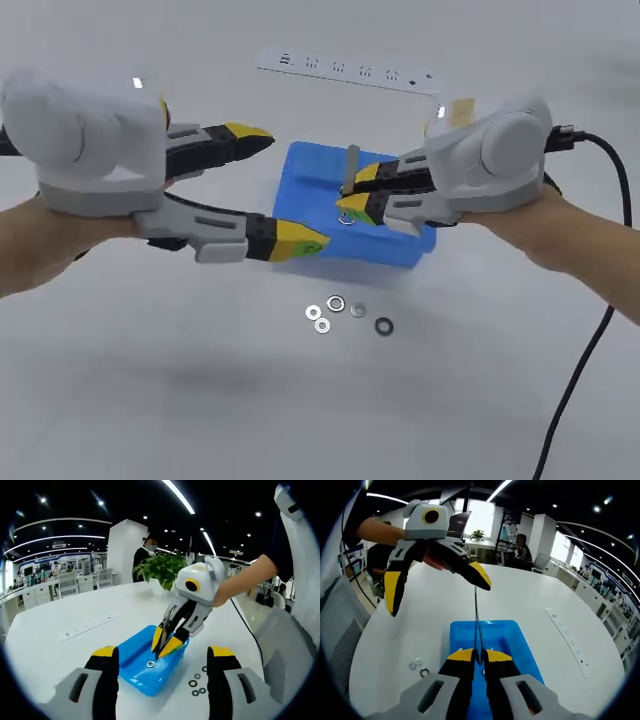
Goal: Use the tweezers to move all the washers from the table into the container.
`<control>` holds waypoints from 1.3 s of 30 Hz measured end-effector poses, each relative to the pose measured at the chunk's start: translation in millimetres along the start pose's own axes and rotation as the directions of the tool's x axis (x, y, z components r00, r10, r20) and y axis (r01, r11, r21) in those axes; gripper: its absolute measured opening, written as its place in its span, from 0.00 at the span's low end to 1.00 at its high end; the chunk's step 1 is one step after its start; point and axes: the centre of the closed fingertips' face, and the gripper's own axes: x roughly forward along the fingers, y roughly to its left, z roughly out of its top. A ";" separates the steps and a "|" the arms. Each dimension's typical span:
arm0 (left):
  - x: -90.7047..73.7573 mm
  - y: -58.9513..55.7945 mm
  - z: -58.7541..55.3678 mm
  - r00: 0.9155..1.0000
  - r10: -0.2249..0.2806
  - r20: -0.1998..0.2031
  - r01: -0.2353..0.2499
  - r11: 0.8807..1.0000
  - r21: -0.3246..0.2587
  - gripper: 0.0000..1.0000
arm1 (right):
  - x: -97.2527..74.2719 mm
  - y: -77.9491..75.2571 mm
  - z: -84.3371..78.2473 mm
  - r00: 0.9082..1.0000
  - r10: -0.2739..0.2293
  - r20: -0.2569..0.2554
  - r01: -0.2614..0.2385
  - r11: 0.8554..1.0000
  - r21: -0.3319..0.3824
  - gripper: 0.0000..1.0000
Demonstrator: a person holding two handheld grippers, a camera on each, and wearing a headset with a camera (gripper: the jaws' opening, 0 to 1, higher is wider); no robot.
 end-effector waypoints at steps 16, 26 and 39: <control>35.1 -10.5 25.5 0.987 -0.149 -0.056 0.157 0.966 0.203 0.33 | 0.2 2.5 -0.5 1.000 0.003 -0.014 -0.004 0.999 -0.032 0.08; 36.0 -19.7 22.9 0.976 -0.196 -0.098 0.216 0.936 0.278 0.20 | -0.7 3.7 0.6 1.000 0.006 -0.009 -0.007 0.999 -0.035 0.08; 34.9 -20.2 15.4 0.971 -0.197 -0.134 0.232 0.911 0.341 0.08 | -0.4 8.2 -0.1 1.000 0.020 -0.017 -0.020 0.999 -0.044 0.08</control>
